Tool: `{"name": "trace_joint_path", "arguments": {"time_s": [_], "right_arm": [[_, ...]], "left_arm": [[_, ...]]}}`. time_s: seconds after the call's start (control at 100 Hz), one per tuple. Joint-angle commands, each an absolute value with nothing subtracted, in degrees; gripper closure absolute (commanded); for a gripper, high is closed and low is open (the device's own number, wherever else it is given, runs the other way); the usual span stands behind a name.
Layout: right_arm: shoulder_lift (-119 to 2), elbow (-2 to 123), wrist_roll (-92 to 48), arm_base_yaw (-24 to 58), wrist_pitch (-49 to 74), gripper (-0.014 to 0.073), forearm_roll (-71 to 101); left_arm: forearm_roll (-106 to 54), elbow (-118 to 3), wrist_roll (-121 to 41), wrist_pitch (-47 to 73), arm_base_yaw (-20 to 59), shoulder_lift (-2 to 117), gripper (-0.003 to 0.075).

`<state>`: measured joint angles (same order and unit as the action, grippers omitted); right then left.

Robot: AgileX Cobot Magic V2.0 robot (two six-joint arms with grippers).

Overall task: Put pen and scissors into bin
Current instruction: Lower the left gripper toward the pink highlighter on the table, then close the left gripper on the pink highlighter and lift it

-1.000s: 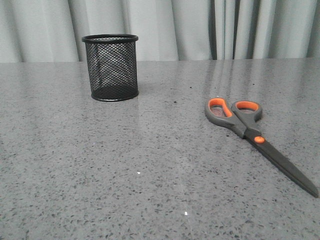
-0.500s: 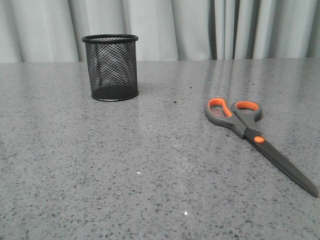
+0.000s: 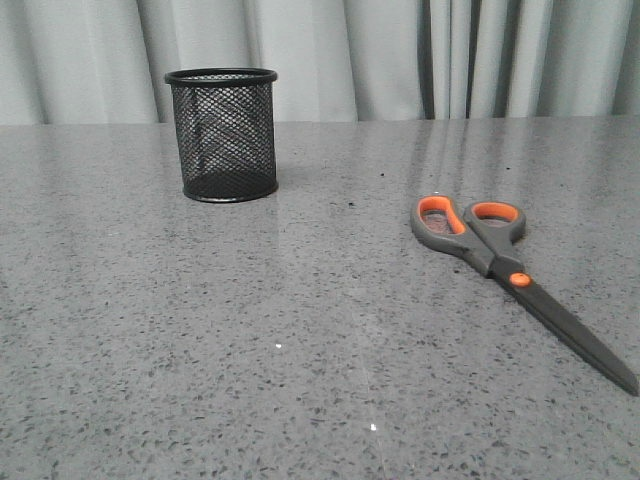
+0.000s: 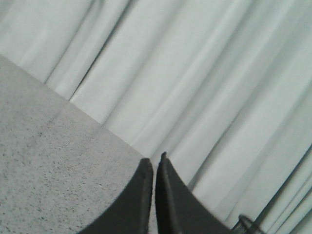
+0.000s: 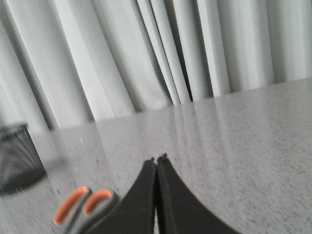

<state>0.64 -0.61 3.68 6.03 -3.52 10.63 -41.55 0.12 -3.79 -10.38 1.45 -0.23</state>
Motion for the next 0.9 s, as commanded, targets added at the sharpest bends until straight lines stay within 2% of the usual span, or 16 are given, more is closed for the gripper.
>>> {"name": "trace_joint_path", "arguments": {"time_s": [0.0, 0.08, 0.13, 0.18, 0.3, 0.35, 0.39, 0.46, 0.63, 0.68, 0.89], "right_arm": [[1.6, -1.2, 3.3, 5.7, -12.2, 0.0652, 16.6], [1.6, -0.1, 3.3, 5.7, -12.2, 0.0645, 20.7], [1.6, 1.4, 3.3, 5.7, -10.5, 0.0615, 20.8], [1.5, 3.3, 3.3, 5.7, -8.4, 0.0555, 20.8], [-0.9, 8.5, 3.3, 5.7, -3.7, 0.0347, 20.8], [-3.0, 11.0, 3.2, 5.8, -1.1, 0.0286, 20.6], [-4.7, 12.6, 3.2, 5.8, 1.1, 0.0260, 20.1], [-8.8, 15.9, 3.2, 5.8, 6.3, 0.0269, 19.1], [-20.8, 24.6, 1.1, 5.8, 17.4, 0.0269, 16.6], [-24.0, 26.7, 1.0, 5.8, 19.1, 0.0269, 16.6], [-32.4, 31.6, 1.0, 5.9, 20.7, 0.0268, 16.7]], "left_arm": [[-50.8, 2.1, -2.4, -14.4, 1.5, -2.0, 0.0739], [-50.8, 1.4, -2.4, -11.1, 1.6, -2.0, 0.0734], [-48.7, 0.1, -2.6, -8.2, 1.7, -2.0, 0.0698], [-44.4, -1.9, -2.6, -5.4, 1.9, -1.8, 0.0623], [-33.8, -7.9, -2.6, -1.6, 3.2, 0.8, 0.0366], [-31.2, -10.6, -2.6, 0.5, 3.8, 3.0, 0.0330], [-29.9, -13.1, -2.6, 3.6, 4.4, 5.7, 0.0336], [-26.3, -17.8, -2.8, 10.6, 5.1, 11.1, 0.0377], [-18.5, -30.8, -2.8, 28.4, 5.6, 27.7, 0.0542], [-16.8, -34.7, -2.8, 32.9, 5.6, 32.9, 0.0570], [-14.7, -49.2, -2.8, 48.7, 5.6, 53.3, 0.0548]]}}
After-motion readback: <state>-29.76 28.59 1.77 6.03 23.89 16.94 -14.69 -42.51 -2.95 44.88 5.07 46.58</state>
